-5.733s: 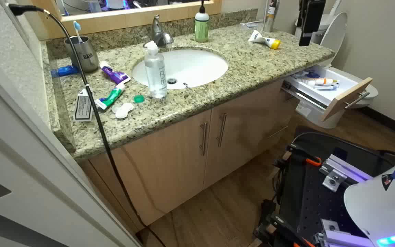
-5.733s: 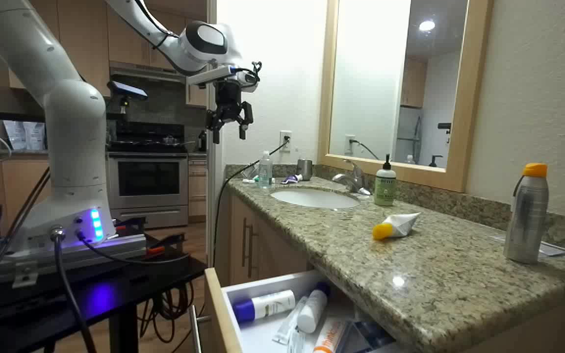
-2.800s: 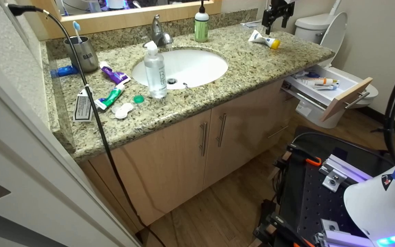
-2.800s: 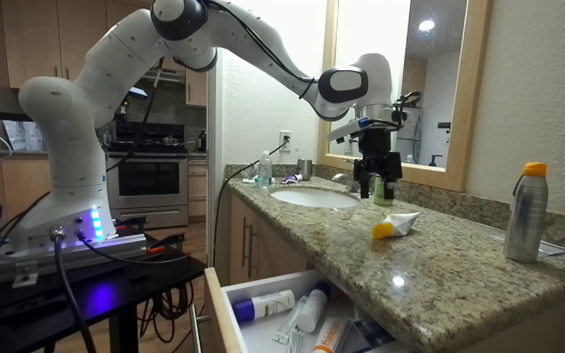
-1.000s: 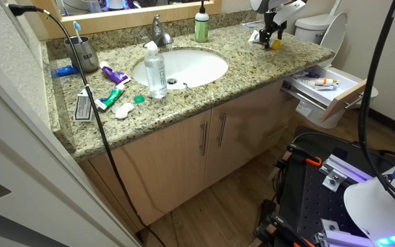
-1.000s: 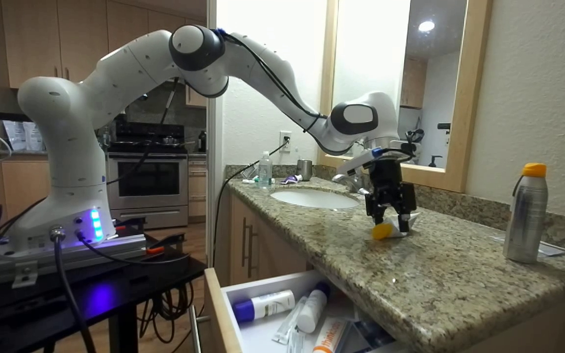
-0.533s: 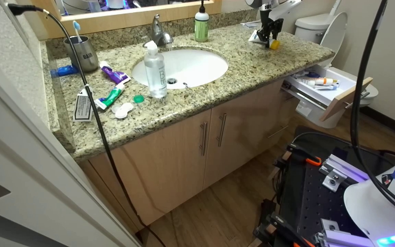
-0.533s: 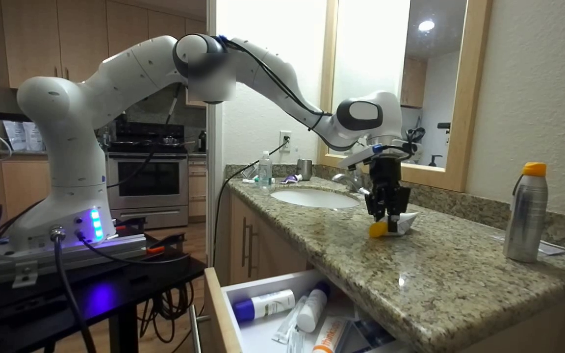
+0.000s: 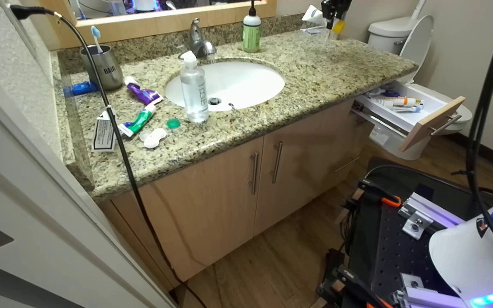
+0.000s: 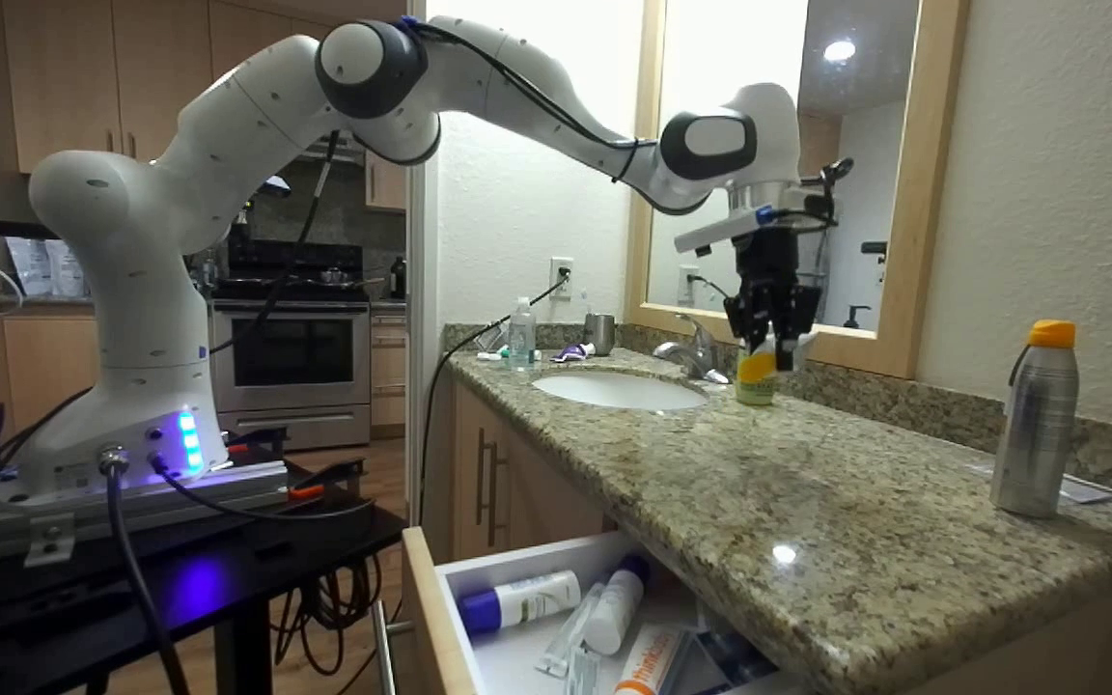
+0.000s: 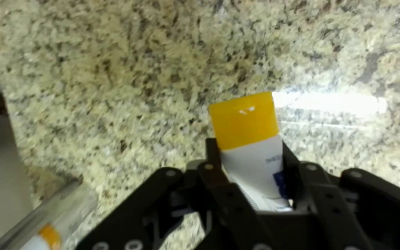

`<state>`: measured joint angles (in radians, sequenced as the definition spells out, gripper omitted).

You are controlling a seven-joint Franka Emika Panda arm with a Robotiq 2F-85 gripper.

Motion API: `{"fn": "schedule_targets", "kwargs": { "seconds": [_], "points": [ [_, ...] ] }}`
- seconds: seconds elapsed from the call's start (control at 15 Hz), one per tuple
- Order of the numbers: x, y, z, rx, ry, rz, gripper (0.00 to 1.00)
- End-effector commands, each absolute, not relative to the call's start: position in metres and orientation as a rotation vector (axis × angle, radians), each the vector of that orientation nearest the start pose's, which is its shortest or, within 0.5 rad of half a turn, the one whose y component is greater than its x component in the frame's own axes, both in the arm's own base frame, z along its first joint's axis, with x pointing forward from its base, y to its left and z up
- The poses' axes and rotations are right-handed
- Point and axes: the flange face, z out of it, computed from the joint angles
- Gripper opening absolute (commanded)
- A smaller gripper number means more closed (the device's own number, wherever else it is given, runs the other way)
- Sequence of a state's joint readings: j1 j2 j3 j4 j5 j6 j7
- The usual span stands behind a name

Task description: Put the white tube in the open drawer then move the green bottle from the right to the left of the sink

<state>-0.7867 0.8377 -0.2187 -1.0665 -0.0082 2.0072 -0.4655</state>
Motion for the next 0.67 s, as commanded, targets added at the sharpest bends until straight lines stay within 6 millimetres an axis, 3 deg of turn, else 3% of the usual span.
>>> {"fn": "schedule_targets", "kwargs": {
  "seconds": [0.0, 0.13, 0.33, 0.6],
  "points": [
    [0.424, -0.614, 0.418, -3.360, 0.625, -0.029, 0.16],
    [0.392, -0.610, 0.446, -3.408, 0.549, 0.075, 0.16],
    [0.333, -0.606, 0.472, -3.462, 0.322, 0.297, 0.16],
    [0.267, -0.606, 0.473, -3.493, 0.036, 0.604, 0.16]
  ]
}}
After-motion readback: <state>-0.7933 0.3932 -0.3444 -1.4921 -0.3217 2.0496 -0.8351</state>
